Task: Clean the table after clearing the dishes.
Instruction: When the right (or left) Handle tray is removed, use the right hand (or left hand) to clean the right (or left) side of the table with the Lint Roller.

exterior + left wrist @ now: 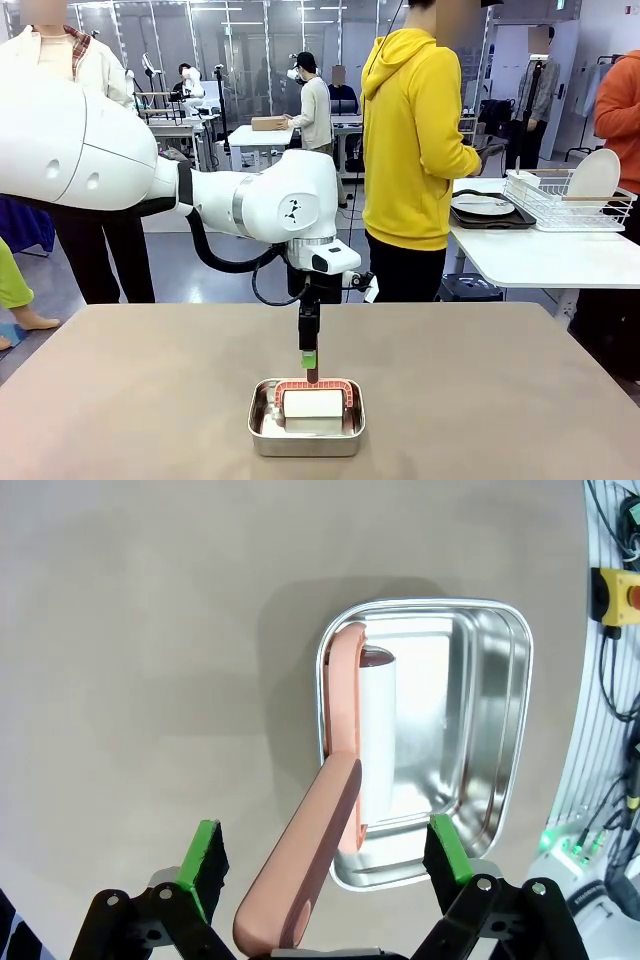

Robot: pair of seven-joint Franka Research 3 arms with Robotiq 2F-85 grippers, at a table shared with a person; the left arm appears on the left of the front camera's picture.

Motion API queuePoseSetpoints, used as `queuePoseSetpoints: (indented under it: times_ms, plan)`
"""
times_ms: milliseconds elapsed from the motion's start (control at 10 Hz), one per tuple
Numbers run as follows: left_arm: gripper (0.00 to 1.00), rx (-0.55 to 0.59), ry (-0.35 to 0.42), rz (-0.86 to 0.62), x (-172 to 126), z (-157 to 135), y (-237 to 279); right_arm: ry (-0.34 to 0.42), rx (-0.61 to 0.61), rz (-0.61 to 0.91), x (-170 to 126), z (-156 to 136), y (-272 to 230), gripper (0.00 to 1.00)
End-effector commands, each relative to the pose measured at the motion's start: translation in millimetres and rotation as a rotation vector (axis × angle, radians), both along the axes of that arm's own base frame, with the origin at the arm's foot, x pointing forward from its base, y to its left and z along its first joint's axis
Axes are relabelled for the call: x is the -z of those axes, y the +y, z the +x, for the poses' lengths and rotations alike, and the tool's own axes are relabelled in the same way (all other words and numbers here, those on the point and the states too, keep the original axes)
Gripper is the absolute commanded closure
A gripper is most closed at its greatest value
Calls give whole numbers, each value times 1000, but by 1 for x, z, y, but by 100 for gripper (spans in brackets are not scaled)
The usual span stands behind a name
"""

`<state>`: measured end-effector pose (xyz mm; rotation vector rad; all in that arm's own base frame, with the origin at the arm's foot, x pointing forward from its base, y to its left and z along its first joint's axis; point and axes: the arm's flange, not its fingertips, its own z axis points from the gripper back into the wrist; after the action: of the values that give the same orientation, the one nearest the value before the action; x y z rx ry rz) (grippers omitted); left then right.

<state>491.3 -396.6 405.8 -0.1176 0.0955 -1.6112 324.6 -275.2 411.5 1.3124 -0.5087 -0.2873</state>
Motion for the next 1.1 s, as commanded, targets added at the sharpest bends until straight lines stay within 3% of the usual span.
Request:
queuePoseSetpoints:
  times_ms: [0,100,400,500,700,800,1000]
  plan:
    - [0,-3,14,-41,7,-4,6,-14,-5,-5,-3,-1,1,0]
    - [0,-6,9,-50,6,-4,6,-14,-5,-5,-3,-1,1,0]
    - [86,-8,14,-60,4,-4,7,-14,-5,-5,-3,-1,1,0]
    - [100,-6,23,-52,5,-3,6,-14,-5,-5,-3,-1,1,0]
    - [100,-1,33,-76,-1,-4,5,-14,-5,-5,-3,-1,1,0]
    - [94,11,34,-72,-3,-4,3,-14,-5,-5,-3,-1,1,0]
    - [100,-1,55,-50,-6,-3,3,-14,-5,-5,-3,-1,1,0]
